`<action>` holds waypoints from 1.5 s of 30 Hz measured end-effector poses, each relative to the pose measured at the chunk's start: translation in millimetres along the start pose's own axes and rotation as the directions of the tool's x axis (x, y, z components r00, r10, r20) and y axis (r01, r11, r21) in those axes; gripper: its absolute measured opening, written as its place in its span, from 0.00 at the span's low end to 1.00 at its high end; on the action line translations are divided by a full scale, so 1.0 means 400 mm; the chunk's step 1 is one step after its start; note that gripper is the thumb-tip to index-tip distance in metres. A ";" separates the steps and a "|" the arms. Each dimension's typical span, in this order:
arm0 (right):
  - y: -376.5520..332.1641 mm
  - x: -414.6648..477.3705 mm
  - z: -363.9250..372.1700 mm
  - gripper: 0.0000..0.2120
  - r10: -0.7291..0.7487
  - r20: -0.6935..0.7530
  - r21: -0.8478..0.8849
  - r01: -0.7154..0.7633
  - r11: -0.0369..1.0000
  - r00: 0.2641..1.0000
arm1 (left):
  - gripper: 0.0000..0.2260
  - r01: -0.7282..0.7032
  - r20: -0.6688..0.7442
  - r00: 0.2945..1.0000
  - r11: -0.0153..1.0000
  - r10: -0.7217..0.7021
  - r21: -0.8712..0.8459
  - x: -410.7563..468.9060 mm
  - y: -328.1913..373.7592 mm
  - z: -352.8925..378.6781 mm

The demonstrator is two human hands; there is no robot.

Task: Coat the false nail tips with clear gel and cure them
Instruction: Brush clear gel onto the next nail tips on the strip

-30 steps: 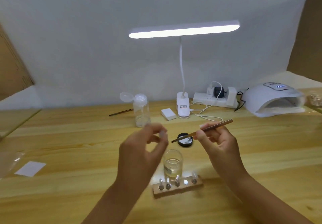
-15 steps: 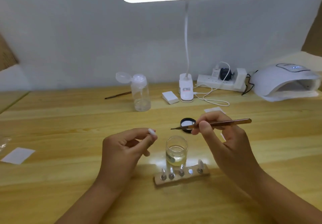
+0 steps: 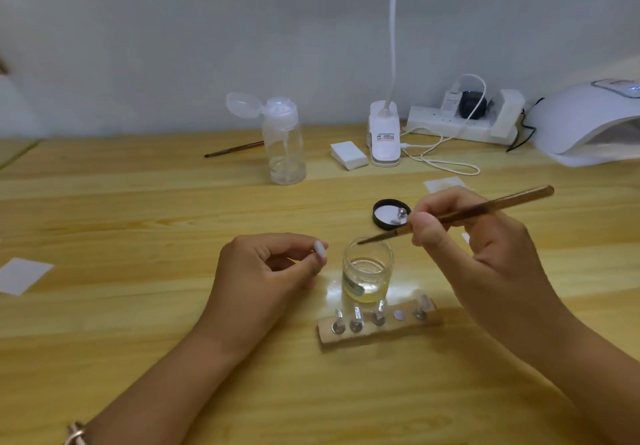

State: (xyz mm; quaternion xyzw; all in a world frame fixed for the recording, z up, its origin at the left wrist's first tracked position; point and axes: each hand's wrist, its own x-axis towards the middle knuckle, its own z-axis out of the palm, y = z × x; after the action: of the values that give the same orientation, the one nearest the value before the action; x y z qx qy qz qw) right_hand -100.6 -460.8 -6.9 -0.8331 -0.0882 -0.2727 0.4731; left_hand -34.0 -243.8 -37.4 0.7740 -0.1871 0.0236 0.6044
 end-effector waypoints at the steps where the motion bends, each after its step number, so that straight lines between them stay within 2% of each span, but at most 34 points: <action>1: 0.003 -0.001 0.002 0.06 0.001 0.023 -0.027 0.000 1.000 1.000 | 0.05 0.001 0.010 1.000 1.000 -0.001 0.005 -0.001 -0.002 0.000; 6: 0.025 -0.002 0.011 0.07 0.072 0.111 -0.080 -0.063 0.995 0.991 | 0.03 0.003 0.028 1.000 1.000 -0.003 0.022 -0.002 -0.003 0.000; 19: 0.001 -0.010 0.013 0.03 0.033 0.192 -0.123 -0.010 0.992 0.981 | 0.04 -0.064 0.030 0.998 0.988 0.060 0.142 -0.002 0.011 0.003; 30: -0.007 -0.008 0.014 0.07 -0.008 0.057 -0.049 0.011 0.999 0.998 | 0.06 -0.058 0.021 0.998 0.980 0.055 0.191 -0.002 0.017 0.003; 35: -0.009 -0.007 0.009 0.07 -0.084 -0.034 -0.016 0.083 0.996 0.996 | 0.08 -0.053 0.028 0.998 0.980 0.048 0.192 -0.003 0.018 0.004; 45: -0.013 -0.010 0.007 0.07 -0.095 -0.053 0.008 0.096 0.995 0.994 | 0.10 -0.059 0.037 0.998 0.977 0.052 0.207 -0.002 0.016 0.004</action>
State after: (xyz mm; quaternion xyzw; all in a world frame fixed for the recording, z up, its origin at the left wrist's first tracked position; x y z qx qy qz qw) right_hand -105.1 -455.3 -6.2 -0.8179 -0.1169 -0.3163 0.4661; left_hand -37.0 -246.5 -31.9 0.8277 -0.2145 0.0480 0.5163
